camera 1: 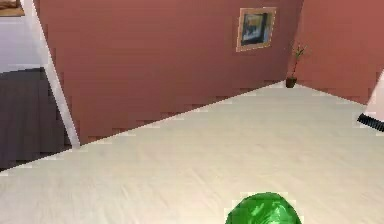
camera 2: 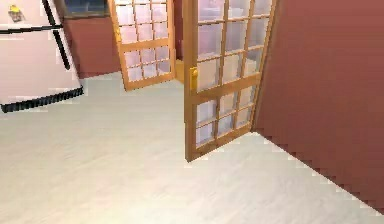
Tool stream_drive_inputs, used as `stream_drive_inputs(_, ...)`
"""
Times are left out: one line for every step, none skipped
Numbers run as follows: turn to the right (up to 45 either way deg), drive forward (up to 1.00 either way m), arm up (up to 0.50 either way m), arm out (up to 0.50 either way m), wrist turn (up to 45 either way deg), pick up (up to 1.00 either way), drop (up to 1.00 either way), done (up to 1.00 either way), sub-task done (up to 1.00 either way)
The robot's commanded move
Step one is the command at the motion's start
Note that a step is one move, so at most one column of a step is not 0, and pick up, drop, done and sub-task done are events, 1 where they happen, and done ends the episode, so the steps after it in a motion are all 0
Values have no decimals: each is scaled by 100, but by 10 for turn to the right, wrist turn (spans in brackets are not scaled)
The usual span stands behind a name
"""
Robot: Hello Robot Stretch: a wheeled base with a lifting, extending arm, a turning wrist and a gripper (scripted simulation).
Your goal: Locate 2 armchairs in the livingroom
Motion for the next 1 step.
stream_drive_inputs(-450,0,0,0,0,0,0,0,0)
